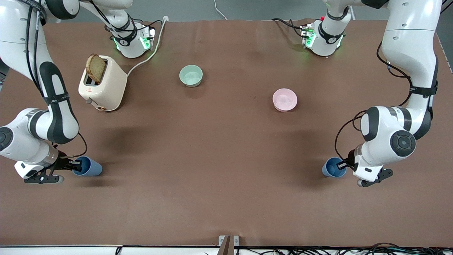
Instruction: Stack blue cups with both arms
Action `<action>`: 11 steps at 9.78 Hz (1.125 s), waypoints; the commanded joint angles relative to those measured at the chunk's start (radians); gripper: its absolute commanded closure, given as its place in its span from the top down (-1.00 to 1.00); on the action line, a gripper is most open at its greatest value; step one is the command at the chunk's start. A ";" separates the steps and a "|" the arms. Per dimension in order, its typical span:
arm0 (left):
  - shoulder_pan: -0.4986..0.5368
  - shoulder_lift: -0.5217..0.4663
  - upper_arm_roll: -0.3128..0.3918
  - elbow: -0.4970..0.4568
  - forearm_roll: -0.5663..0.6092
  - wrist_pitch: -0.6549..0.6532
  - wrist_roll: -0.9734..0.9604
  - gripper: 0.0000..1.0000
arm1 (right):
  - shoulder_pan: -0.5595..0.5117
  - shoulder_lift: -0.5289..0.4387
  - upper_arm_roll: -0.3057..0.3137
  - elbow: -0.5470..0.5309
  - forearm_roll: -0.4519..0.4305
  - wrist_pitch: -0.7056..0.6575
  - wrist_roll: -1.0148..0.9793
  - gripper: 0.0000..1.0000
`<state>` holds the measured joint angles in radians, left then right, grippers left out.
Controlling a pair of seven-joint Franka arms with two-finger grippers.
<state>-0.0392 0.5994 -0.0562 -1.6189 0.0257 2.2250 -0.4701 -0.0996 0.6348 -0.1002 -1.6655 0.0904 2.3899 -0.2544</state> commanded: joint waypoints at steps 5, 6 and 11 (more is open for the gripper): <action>-0.308 0.008 -0.093 0.166 0.005 -0.084 -0.397 -0.99 | 0.032 -0.130 0.005 0.038 0.017 -0.184 0.068 -0.99; -0.359 0.058 -0.094 0.222 0.005 -0.079 -0.457 -0.99 | 0.061 -0.170 0.004 0.038 0.015 -0.205 0.105 -0.99; -0.562 0.175 -0.094 0.257 0.003 -0.064 -0.674 -0.99 | 0.338 -0.296 0.002 0.052 0.005 -0.373 0.501 -0.99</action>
<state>-0.5799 0.7145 -0.1566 -1.3873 0.0241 2.1571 -1.1197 0.1734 0.3674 -0.0881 -1.5899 0.0961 2.0225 0.1554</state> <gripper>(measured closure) 0.956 0.943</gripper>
